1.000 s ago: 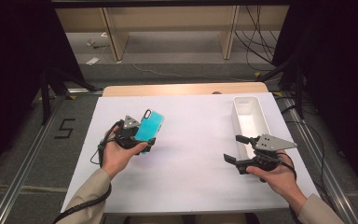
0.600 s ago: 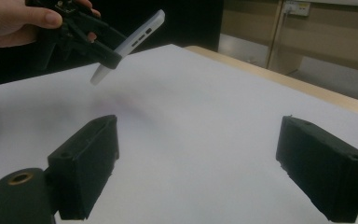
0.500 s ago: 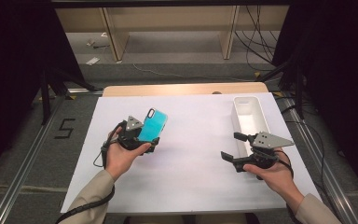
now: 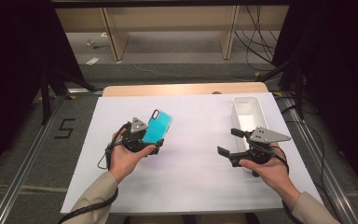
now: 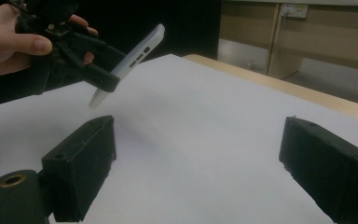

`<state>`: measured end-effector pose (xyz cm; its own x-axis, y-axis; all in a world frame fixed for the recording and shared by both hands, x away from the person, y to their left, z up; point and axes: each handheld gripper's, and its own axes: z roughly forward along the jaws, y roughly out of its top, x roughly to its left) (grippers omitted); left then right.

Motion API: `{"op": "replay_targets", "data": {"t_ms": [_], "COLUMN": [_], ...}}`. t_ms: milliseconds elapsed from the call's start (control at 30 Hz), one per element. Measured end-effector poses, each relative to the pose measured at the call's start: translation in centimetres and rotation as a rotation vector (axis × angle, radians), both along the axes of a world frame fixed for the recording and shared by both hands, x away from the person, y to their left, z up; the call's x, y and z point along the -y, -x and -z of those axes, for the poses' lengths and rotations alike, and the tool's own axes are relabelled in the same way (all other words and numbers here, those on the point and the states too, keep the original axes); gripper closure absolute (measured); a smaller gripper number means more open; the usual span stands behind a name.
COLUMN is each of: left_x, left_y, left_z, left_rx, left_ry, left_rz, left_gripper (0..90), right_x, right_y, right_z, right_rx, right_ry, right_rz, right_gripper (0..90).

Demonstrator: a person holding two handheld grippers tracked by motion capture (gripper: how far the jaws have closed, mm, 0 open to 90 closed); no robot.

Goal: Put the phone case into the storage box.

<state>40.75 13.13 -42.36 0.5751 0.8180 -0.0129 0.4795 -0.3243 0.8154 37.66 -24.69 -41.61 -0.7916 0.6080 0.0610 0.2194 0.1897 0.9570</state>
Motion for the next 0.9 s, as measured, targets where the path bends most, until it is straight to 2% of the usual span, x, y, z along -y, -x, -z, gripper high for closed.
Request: {"op": "replay_targets", "data": {"t_ms": [900], "left_x": [3.0], "left_y": [1.1], "left_z": [-0.1], "left_rx": [0.019], "left_ry": [-0.006], "left_rz": [0.077], "left_gripper": [17.2], "right_x": [-2.4], "right_y": [-2.1], "right_z": [-0.6], "right_rx": [-0.005], "right_ry": [-0.021], "right_rz": [0.005], "right_gripper": [10.3]}}
